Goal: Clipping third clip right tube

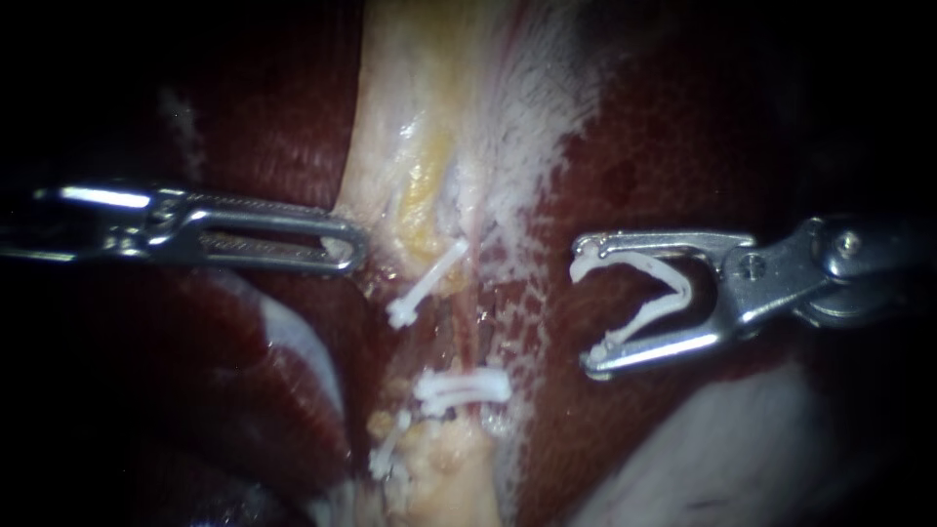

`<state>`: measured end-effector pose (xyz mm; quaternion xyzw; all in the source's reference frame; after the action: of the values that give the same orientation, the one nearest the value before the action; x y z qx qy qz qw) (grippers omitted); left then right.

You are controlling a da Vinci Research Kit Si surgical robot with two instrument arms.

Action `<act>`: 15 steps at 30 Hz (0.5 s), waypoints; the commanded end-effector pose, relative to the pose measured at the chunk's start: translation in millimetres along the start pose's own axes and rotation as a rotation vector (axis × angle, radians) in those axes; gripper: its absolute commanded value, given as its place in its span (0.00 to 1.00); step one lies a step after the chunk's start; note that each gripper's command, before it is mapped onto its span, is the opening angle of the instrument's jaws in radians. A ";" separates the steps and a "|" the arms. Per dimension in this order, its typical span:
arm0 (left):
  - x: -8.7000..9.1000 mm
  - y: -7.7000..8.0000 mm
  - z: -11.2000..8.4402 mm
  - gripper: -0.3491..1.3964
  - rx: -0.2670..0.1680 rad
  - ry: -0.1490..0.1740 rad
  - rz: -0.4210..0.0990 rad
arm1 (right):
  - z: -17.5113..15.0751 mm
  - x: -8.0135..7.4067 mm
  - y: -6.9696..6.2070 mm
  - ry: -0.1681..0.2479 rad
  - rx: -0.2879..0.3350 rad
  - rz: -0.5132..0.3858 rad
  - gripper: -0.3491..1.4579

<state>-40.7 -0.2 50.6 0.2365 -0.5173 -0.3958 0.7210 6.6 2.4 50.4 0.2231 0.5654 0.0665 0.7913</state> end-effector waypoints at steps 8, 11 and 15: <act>-0.4 -0.1 -0.4 0.00 0.003 0.001 -0.002 | 1.0 -0.8 -0.2 0.000 0.011 -0.005 0.52; -1.0 0.0 -1.1 0.00 0.009 0.003 -0.005 | 1.8 -1.5 -0.3 -0.002 0.014 0.031 0.52; -2.0 0.0 -2.4 0.00 0.009 0.004 -0.011 | 3.1 -2.6 -0.1 -0.004 0.018 0.103 0.52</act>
<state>-38.5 1.4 48.3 0.2423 -0.5156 -0.3979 0.7191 8.9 0.3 53.7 0.2653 0.5505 0.1065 0.7843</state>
